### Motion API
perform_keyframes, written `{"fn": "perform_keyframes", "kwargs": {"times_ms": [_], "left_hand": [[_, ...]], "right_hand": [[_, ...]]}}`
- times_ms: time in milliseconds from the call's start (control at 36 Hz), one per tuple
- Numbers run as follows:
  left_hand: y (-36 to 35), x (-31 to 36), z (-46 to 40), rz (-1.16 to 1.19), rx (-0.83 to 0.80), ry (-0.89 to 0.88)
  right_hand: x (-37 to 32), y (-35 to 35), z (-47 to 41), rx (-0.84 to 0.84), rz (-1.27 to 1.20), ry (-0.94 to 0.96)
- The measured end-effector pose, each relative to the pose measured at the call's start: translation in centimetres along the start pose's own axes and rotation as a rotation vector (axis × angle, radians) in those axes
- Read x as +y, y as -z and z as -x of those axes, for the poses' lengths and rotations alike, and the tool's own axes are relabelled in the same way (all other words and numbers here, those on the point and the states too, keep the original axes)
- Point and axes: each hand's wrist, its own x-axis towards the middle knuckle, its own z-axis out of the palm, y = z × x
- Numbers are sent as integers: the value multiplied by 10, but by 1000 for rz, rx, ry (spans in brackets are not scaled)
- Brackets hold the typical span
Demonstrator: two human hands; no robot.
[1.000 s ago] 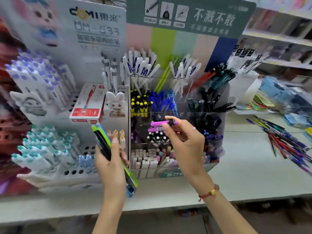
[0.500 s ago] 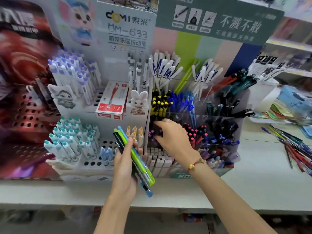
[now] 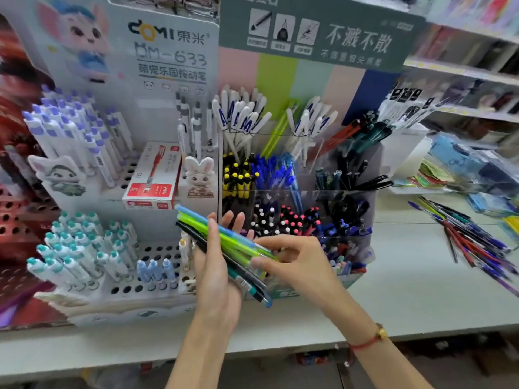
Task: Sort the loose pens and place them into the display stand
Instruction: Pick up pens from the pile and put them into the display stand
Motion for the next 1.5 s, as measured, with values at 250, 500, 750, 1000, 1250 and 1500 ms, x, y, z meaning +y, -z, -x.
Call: {"fn": "perform_keyframes", "kwargs": {"times_ms": [250,500,750,1000,1250,1500], "left_hand": [[-33,-18,-3,5,-120,101],[-60,-33,-6,-22,-163,91],[-59,-38,-15,-26,-121,78],[-49,-35,-21,-29,-120,75],[-44,-32,-21,68,-181,238],[-42,-26,-16,76,-190,197]], "right_hand": [[5,29,6,231,-433,-115],[0,57,8,321,-365,21],[-2,102,-11,776,-135,316],[-13,122,-45,855,435,509],[-1,97,-89,646,824,596],[17,53,-45,489,620,509]]}}
